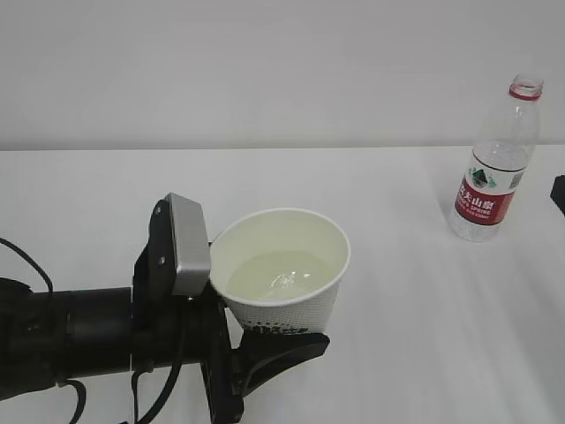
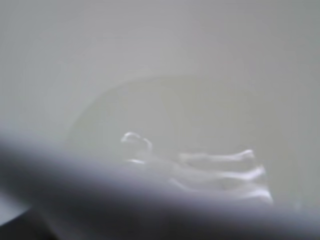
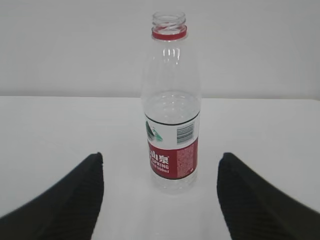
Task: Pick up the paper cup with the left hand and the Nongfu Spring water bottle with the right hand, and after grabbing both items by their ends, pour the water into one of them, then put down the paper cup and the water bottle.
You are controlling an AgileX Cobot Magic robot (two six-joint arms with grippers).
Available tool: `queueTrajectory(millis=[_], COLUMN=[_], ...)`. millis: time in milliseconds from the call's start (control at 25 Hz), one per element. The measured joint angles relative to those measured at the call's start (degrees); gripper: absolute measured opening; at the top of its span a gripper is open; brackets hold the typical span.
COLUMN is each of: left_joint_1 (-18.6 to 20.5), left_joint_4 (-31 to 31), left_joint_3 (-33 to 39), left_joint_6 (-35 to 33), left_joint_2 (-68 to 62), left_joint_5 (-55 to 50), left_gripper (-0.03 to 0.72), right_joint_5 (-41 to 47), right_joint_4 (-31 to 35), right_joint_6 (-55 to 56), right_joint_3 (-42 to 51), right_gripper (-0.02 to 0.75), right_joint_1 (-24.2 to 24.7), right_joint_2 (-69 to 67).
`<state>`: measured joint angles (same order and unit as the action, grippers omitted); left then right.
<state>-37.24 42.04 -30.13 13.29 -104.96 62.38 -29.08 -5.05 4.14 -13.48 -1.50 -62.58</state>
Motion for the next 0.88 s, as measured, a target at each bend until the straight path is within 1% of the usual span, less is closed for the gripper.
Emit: queueTrajectory(millis=[520, 680, 880], left_joint_1=[0.0, 0.0, 0.0], left_joint_4=[0.0, 0.0, 0.0], left_joint_3=[0.0, 0.0, 0.0], left_joint_6=[0.0, 0.0, 0.0], left_joint_2=[0.0, 0.0, 0.0], left_joint_5=[0.0, 0.0, 0.0], left_gripper=[0.501, 0.501, 0.501], right_joint_5=[-9.4, -13.0, -14.3], right_joint_4=[-0.1, -0.3, -1.1], right_joint_6=[0.1, 0.1, 0.2], right_joint_3=[10.7, 11.8, 11.8], right_gripper=[0.533, 0.533, 0.533], right_joint_1=[0.0, 0.0, 0.0], right_joint_2=[0.2, 0.2, 0.2])
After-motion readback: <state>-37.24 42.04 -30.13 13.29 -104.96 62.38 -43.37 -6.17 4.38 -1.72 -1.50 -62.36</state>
